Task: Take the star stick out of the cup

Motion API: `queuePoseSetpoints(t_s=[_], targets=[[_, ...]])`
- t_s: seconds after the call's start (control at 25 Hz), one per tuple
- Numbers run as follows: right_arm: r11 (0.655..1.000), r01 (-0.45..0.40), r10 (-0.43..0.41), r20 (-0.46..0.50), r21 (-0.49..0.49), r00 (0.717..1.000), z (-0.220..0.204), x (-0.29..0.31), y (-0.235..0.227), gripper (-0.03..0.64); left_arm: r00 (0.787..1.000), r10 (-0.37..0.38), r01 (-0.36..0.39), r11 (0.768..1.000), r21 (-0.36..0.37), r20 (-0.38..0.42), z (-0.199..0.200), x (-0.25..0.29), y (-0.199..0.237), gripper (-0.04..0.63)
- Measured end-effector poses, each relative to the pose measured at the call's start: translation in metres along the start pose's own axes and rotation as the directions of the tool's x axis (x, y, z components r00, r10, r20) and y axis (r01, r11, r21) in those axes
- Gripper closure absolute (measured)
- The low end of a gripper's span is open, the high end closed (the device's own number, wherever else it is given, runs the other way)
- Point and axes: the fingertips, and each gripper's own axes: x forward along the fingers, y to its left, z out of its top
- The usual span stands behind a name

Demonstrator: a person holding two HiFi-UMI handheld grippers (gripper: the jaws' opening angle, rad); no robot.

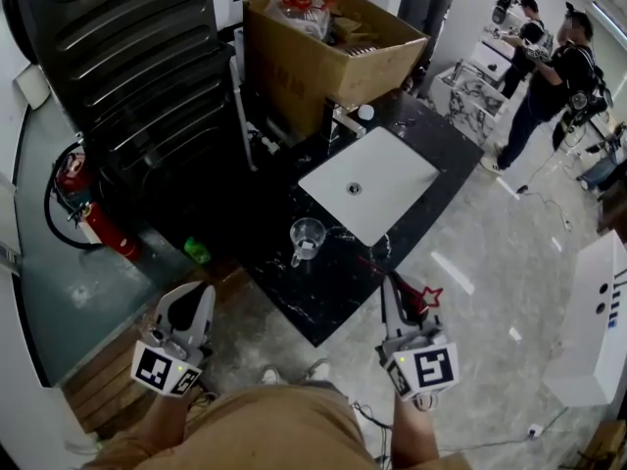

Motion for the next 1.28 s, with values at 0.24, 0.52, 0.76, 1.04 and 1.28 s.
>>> queuePoseSetpoints(t_s=[0.24,0.52,0.76,1.04,1.28], targets=[[0.999,-0.005,0.004,0.021,0.052,1.000,0.000,-0.006,0.006,0.603,1.000,0.003,-0.003,1.000,0.001,0.008,0.004,0.003,0.003,0.595],[0.998,-0.004,0.002,0.047,0.060,0.999,0.006,-0.015,0.007,0.603,1.000,-0.002,0.002,1.000,0.000,0.007,0.003,0.004,0.001,0.595],[0.999,-0.002,-0.001,0.056,0.049,0.998,0.011,-0.023,0.009,0.603,1.000,-0.004,0.004,1.000,-0.001,0.011,0.003,0.007,0.001,0.595],[0.998,-0.033,0.029,0.062,0.061,0.998,0.014,-0.026,0.018,0.603,1.000,0.015,-0.015,1.000,0.007,0.021,0.007,0.005,0.009,0.595],[0.997,-0.047,0.043,0.066,0.065,0.997,0.017,-0.028,0.022,0.603,1.000,0.018,-0.018,1.000,0.005,0.015,0.006,0.004,0.010,0.595]])
